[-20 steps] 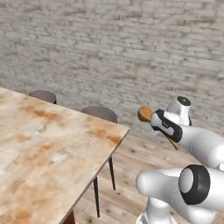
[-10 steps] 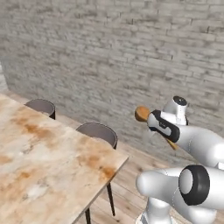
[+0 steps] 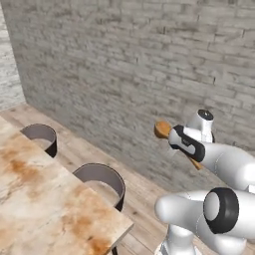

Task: Organize the utensils by type. Pick up the wooden spoons from the counter and place them in the open cabinet. Then pick up the metallic utensils from the counter and place them in the open drawer.

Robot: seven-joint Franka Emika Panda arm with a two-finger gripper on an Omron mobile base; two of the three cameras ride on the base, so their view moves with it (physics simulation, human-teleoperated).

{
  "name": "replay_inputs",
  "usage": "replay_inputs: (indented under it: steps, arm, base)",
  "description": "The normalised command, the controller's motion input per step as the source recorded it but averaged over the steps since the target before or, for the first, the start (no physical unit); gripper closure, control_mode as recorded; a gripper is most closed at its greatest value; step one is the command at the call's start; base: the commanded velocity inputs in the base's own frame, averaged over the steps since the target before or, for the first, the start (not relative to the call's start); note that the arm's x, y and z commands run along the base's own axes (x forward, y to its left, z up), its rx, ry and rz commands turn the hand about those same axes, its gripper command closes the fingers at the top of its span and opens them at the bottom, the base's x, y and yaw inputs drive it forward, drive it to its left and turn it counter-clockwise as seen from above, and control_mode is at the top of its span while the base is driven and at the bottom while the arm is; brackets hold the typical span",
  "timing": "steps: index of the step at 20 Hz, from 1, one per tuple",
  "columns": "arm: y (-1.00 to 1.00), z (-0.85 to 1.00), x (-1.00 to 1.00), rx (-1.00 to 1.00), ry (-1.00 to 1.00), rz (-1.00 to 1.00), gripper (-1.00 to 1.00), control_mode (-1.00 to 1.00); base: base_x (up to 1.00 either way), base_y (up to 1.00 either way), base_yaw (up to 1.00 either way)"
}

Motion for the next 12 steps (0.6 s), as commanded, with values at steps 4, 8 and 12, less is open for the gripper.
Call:
replay_inputs:
  steps: [4, 8, 12]
  arm:
    - [0.0, 0.0, 0.0, 0.0, 0.0, 0.0, 1.0, 1.0]
    - [0.0, 0.0, 0.0, 0.0, 0.0, 0.0, 1.0, 1.0]
    - [0.0, 0.0, 0.0, 0.0, 0.0, 0.0, 1.0, 1.0]
  base:
    - [0.86, -0.33, 0.31]
    - [0.94, -0.15, 0.45]
    - [0.96, -0.16, 0.43]
